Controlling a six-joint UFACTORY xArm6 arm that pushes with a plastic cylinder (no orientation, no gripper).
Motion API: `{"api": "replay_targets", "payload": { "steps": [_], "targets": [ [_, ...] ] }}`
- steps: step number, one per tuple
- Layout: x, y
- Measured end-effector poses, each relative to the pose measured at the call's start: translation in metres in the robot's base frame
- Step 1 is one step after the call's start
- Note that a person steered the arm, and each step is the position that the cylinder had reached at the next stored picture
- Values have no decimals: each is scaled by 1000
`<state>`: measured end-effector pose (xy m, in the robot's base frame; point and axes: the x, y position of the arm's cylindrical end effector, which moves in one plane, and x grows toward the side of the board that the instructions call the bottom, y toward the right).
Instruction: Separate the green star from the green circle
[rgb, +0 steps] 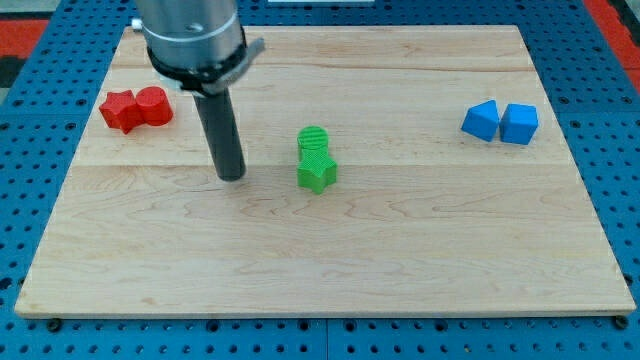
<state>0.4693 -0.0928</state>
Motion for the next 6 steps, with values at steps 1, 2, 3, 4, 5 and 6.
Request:
{"api": "replay_targets", "payload": {
  "steps": [1,2,3,4,5,6],
  "targets": [
    [9,16],
    [9,16],
    [8,22],
    [8,26],
    [4,43],
    [-16,45]
  ]
}}
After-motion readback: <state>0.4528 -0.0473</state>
